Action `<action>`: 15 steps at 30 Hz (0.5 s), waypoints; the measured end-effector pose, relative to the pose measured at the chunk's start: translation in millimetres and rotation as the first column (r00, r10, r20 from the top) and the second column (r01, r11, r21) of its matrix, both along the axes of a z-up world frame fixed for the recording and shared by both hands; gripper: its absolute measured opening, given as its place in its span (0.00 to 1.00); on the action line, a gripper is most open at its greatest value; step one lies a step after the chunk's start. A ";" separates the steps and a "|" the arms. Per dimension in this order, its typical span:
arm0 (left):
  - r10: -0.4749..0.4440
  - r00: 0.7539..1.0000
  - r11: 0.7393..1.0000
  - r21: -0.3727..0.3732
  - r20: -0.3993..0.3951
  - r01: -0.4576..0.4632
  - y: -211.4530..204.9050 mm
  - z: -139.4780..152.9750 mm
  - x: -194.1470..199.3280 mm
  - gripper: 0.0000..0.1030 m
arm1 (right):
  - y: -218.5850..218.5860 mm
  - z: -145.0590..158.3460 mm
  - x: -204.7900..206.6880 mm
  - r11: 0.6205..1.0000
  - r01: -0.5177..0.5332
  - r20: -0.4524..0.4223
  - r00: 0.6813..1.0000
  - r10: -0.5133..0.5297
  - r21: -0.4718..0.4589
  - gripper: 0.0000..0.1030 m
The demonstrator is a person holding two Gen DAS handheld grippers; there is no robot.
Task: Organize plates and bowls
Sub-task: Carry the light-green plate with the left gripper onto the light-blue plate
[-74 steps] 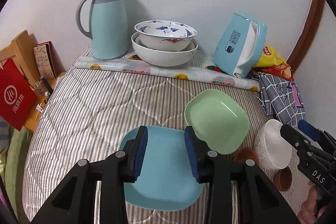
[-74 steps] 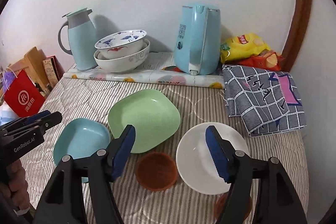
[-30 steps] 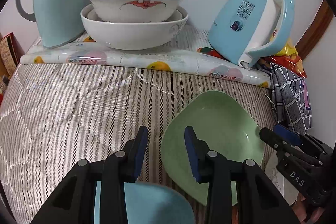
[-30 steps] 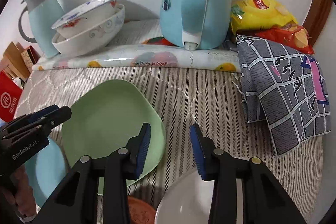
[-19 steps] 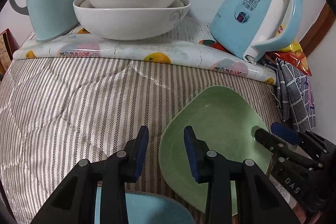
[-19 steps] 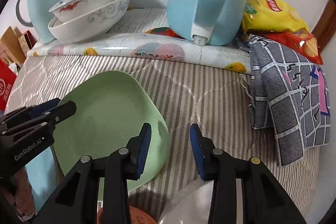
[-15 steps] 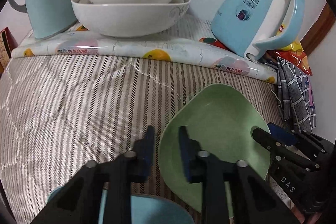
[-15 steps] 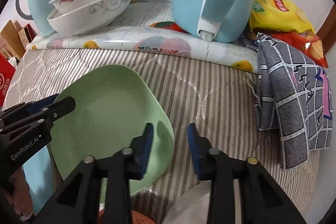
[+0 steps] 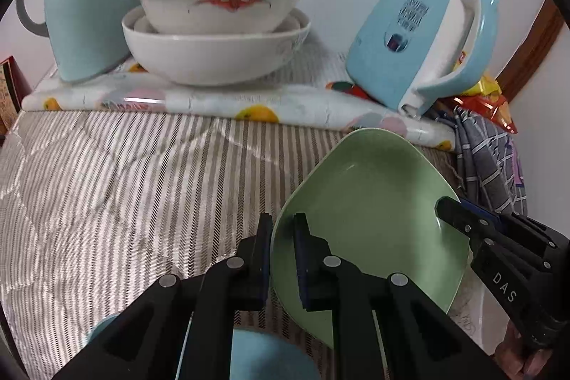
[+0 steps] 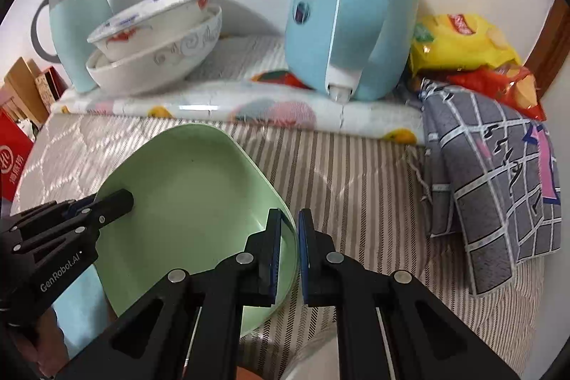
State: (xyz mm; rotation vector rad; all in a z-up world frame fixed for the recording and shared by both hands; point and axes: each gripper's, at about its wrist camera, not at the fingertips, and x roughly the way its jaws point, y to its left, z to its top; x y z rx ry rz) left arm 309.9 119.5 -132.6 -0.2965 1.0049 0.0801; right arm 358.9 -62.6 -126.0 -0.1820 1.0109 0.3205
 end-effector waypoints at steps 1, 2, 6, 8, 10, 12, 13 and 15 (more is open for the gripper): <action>0.000 1.000 1.000 0.003 0.010 0.000 0.6 5.3 -2.1 0.12 | 0.0 5.3 -2.1 1.000 0.001 0.011 1.000 -0.001 0.009 0.10; 0.000 1.000 1.000 0.005 0.016 0.000 1.6 9.4 -3.3 0.12 | -1.3 9.5 -2.6 1.000 0.001 0.017 1.000 -0.001 0.012 0.10; 0.004 0.999 1.000 0.013 0.046 -0.004 3.5 26.6 -13.7 0.12 | -3.0 26.6 -11.4 0.999 0.001 0.049 0.999 -0.003 0.041 0.10; 0.003 0.998 1.000 0.022 0.058 -0.004 3.6 34.7 -20.3 0.12 | -5.4 33.8 -17.8 0.998 0.003 0.054 0.999 -0.007 0.065 0.10; 0.002 0.998 1.000 0.024 0.066 -0.004 2.4 42.0 -27.2 0.12 | -6.2 38.9 -24.2 0.997 0.002 0.063 0.998 -0.006 0.072 0.10; -0.002 0.997 1.000 0.031 0.072 0.000 0.9 47.2 -34.0 0.12 | -7.9 44.6 -34.0 0.997 0.003 0.072 0.997 -0.008 0.075 0.10; -0.004 0.997 1.000 0.031 0.075 0.002 -0.1 50.0 -37.8 0.12 | -10.3 47.7 -39.2 0.997 0.005 0.075 0.997 -0.011 0.080 0.10; -0.005 0.997 1.000 0.031 0.075 0.003 -3.4 54.1 -44.8 0.12 | -13.1 51.1 -46.1 0.996 0.008 0.079 0.997 -0.015 0.085 0.10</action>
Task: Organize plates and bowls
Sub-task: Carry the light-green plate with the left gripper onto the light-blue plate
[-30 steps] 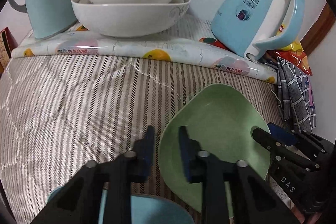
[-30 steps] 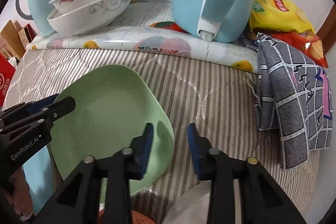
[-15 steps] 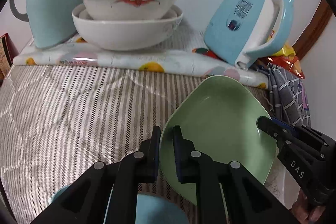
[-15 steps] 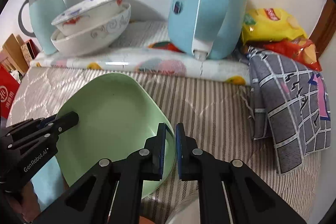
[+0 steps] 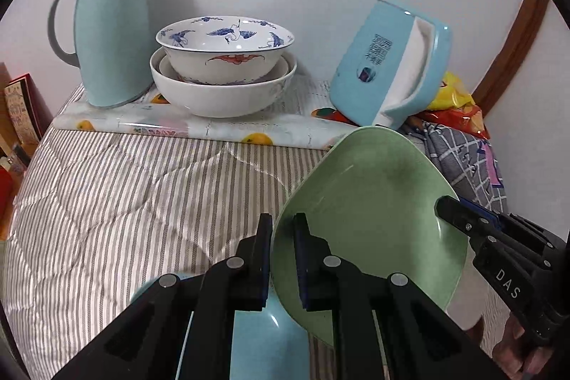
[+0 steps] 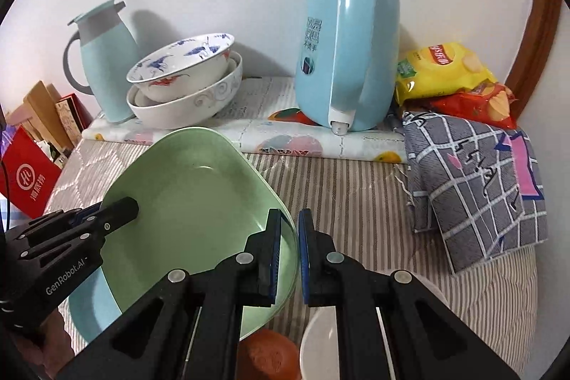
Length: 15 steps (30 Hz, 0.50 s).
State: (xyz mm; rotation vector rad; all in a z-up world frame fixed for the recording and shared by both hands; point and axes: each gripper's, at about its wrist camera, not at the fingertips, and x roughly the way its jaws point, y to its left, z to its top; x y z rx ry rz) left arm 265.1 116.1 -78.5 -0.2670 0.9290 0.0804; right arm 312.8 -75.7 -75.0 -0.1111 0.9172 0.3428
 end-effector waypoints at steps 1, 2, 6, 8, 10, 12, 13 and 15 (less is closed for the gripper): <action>-0.002 1.000 1.000 0.003 -0.003 0.002 -2.2 1.7 -3.7 0.12 | -2.8 2.6 -5.4 1.000 0.003 0.001 1.000 -0.003 0.005 0.10; -0.003 1.000 1.000 0.007 -0.002 0.003 -4.3 3.7 -8.4 0.12 | -4.1 3.8 -9.0 1.000 0.005 0.002 1.000 -0.005 0.008 0.10; -0.009 1.000 1.000 0.013 0.008 0.009 -12.8 11.4 -25.7 0.12 | -13.0 10.6 -25.2 1.000 0.006 0.012 1.000 -0.006 0.017 0.10; -0.010 1.000 1.000 0.012 0.012 0.010 -17.0 14.8 -33.8 0.12 | -18.7 14.7 -34.9 1.000 0.009 0.016 1.000 -0.010 0.025 0.10; -0.013 1.000 1.000 0.012 0.015 0.012 -21.6 17.3 -40.5 0.12 | -23.5 18.7 -44.7 1.000 0.016 0.025 1.000 -0.016 0.027 0.10; -0.015 1.000 1.000 0.015 0.021 0.015 -26.0 20.6 -47.9 0.12 | -27.5 21.3 -52.9 0.999 0.021 0.031 0.999 -0.022 0.032 0.10; -0.017 1.000 1.000 0.016 0.025 0.017 -27.6 22.4 -51.8 0.12 | -29.7 22.6 -57.2 0.999 0.024 0.034 0.999 -0.025 0.035 0.10; -0.019 0.999 1.000 0.017 0.031 0.019 -30.6 25.9 -58.4 0.12 | -33.2 25.3 -66.0 0.999 0.026 0.041 0.999 -0.027 0.038 0.10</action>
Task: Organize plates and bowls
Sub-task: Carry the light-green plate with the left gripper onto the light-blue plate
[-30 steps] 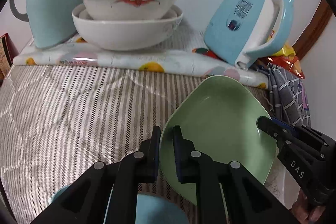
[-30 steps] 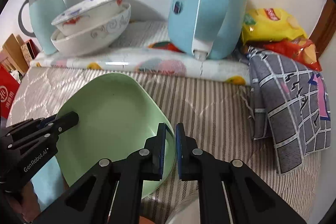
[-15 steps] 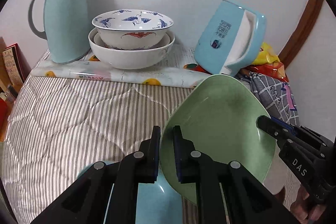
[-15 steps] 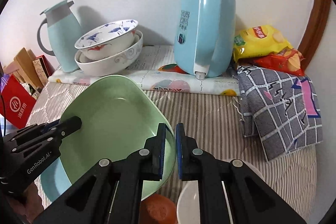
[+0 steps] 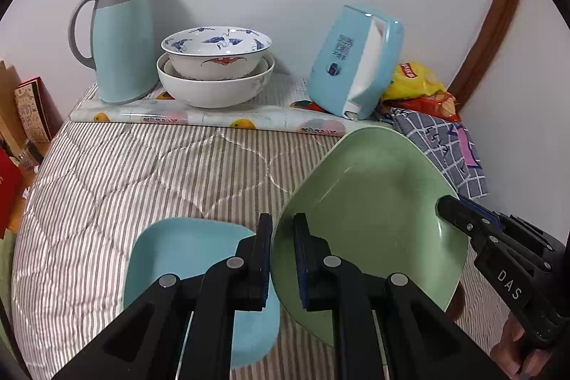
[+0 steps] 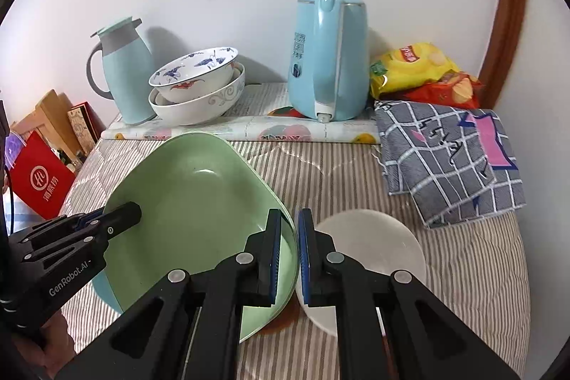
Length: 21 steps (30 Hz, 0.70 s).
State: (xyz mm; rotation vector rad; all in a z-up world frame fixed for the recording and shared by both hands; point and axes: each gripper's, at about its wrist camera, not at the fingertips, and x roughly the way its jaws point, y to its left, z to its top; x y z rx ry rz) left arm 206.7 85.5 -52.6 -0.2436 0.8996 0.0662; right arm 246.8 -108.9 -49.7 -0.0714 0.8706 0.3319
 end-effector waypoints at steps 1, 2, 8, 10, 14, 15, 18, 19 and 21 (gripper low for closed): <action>-0.001 1.000 1.000 0.000 0.003 0.001 -1.2 1.4 -3.2 0.12 | -1.8 1.4 -4.1 1.000 0.002 0.003 1.000 -0.002 0.003 0.10; -0.003 1.000 1.000 0.001 0.005 0.003 -2.6 2.6 -6.4 0.12 | -3.7 2.7 -8.4 1.000 0.003 0.005 1.000 -0.003 0.006 0.10; -0.012 1.000 1.000 0.010 0.013 0.012 -9.7 7.7 -23.8 0.12 | -11.8 8.1 -26.9 1.000 0.012 0.012 1.000 -0.012 0.019 0.10; -0.011 1.000 1.000 0.006 0.016 0.011 -10.2 9.2 -28.4 0.12 | -13.0 9.3 -32.0 1.000 0.014 0.016 1.000 -0.014 0.021 0.10; -0.008 1.000 1.000 -0.001 0.018 0.009 -10.2 11.1 -36.2 0.12 | -13.8 11.4 -41.1 1.000 0.015 0.021 1.000 -0.016 0.023 0.10; -0.006 1.000 1.000 -0.003 0.018 0.006 -10.1 11.6 -37.5 0.12 | -13.6 11.7 -42.6 1.000 0.014 0.023 1.000 -0.015 0.022 0.10; -0.003 1.000 1.000 0.003 0.019 0.003 -9.7 13.5 -42.0 0.12 | -13.0 12.6 -46.4 1.000 0.011 0.027 1.000 -0.011 0.024 0.10; 0.000 1.000 1.000 0.002 0.020 0.000 -8.6 14.2 -43.7 0.12 | -12.1 12.8 -48.0 1.000 0.009 0.029 1.000 -0.010 0.024 0.10; 0.005 1.000 1.000 0.005 0.020 -0.005 -7.3 15.5 -46.1 0.12 | -10.4 12.4 -49.6 1.000 0.005 0.028 1.000 -0.006 0.027 0.10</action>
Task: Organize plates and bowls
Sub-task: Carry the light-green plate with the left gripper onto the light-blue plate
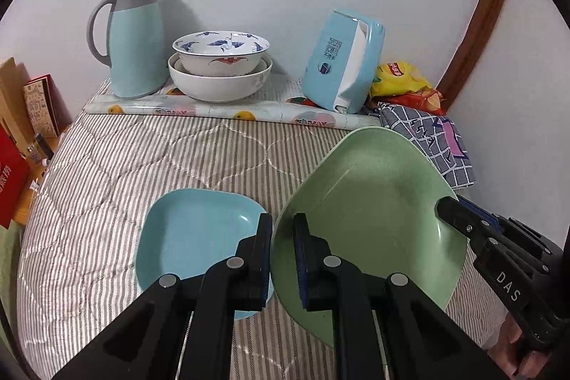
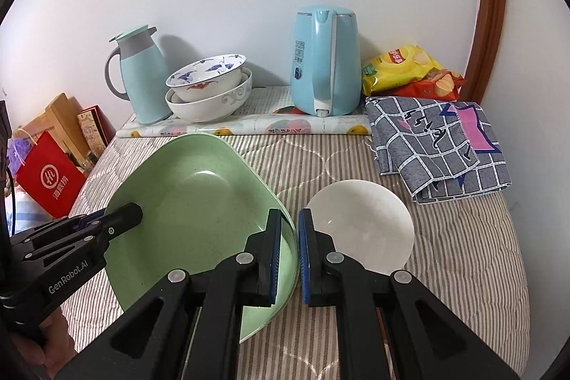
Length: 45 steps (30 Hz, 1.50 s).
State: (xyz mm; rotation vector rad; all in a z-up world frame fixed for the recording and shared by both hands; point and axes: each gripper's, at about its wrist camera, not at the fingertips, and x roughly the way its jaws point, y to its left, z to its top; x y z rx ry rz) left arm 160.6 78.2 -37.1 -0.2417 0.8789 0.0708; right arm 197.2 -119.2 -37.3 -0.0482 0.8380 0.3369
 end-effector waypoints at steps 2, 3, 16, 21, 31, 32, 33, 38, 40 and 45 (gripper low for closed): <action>0.004 1.000 1.000 0.005 -0.001 -0.004 2.1 0.7 -2.5 0.12 | 2.5 -0.5 -1.9 1.000 -0.005 0.000 1.000 0.005 -0.001 0.10; 0.008 1.000 1.000 0.006 -0.002 -0.008 3.5 0.6 -3.7 0.12 | 3.6 -0.7 -2.4 1.000 -0.008 -0.002 1.000 0.008 -0.001 0.10; 0.056 0.998 0.998 0.007 -0.013 -0.056 24.4 -3.7 -18.2 0.12 | 26.3 -6.9 -9.5 0.998 -0.064 -0.012 0.998 0.064 -0.001 0.10; 0.075 0.997 0.997 0.012 -0.023 -0.074 33.3 -8.0 -23.9 0.12 | 36.8 -11.9 -11.3 0.996 -0.090 -0.020 0.996 0.090 -0.002 0.10; 0.142 0.986 0.990 0.016 -0.085 -0.141 60.7 -34.6 -35.8 0.12 | 67.0 -39.2 -11.7 0.986 -0.167 -0.082 0.983 0.165 -0.013 0.10; 0.149 0.984 0.989 0.016 -0.094 -0.149 64.1 -37.6 -36.9 0.12 | 70.3 -42.1 -11.7 0.984 -0.176 -0.089 0.981 0.174 -0.016 0.10; 0.156 0.983 0.988 0.016 -0.100 -0.155 66.9 -40.1 -38.1 0.12 | 74.1 -45.3 -11.2 0.983 -0.185 -0.097 0.978 0.183 -0.018 0.09; 0.191 0.973 0.981 0.007 -0.130 -0.192 80.5 -53.3 -39.2 0.12 | 90.9 -57.9 -5.5 0.975 -0.220 -0.129 0.968 0.215 -0.027 0.09; 0.200 0.970 0.979 0.006 -0.140 -0.202 84.8 -58.3 -37.9 0.12 | 97.8 -61.7 -2.8 0.972 -0.234 -0.137 0.964 0.227 -0.036 0.09; 0.222 0.961 0.974 0.000 -0.164 -0.225 93.9 -66.0 -32.4 0.12 | 111.2 -69.7 7.9 0.963 -0.266 -0.163 0.953 0.256 -0.046 0.09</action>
